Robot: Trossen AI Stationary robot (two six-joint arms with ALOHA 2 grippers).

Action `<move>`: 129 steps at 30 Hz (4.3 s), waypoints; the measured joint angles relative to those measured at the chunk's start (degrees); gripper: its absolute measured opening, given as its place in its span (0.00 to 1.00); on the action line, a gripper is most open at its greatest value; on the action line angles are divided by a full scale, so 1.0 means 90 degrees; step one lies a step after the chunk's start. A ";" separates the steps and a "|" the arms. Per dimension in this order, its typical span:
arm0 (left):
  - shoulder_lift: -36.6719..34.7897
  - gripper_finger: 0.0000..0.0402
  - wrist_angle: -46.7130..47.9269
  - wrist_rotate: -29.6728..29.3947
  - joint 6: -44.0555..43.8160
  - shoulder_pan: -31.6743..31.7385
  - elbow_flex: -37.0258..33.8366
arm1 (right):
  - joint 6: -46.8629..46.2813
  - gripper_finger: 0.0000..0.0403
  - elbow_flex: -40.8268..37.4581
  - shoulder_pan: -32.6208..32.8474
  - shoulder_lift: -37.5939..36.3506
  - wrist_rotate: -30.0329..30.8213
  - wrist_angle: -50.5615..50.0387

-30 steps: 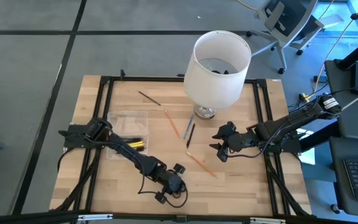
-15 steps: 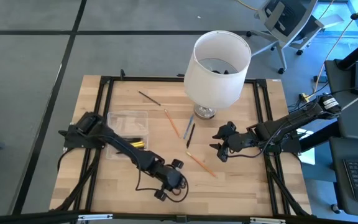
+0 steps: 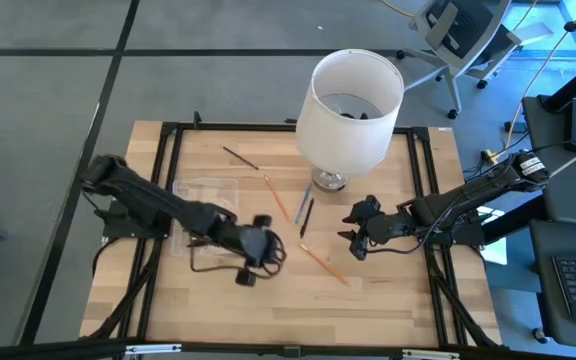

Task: Pick & place school supplies into a supply box
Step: Put the black scissors into the transparent supply box, then put the yellow pencil into the transparent supply box

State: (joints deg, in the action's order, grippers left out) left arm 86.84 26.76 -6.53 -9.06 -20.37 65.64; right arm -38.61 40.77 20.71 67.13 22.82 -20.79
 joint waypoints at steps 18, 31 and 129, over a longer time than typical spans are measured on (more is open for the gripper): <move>-0.2820 0.18 -0.0338 -0.1435 -0.2114 0.0025 -0.3812 | -0.0015 0.52 0.0000 -0.0005 0.0000 0.0525 -0.0039; -0.2918 0.19 -0.0378 -0.1652 -0.3074 0.0027 -0.4483 | -0.0182 0.52 0.0002 -0.0010 0.0000 0.0523 -0.0008; -0.2255 0.32 -0.3974 -0.2363 -0.0383 0.0324 -0.3334 | 0.0550 0.52 0.3810 -0.0024 0.4789 -0.0962 -0.1275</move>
State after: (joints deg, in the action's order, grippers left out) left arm 66.54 -9.01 -27.79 -12.51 -17.45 35.64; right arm -33.66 75.07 20.50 110.24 14.17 -32.27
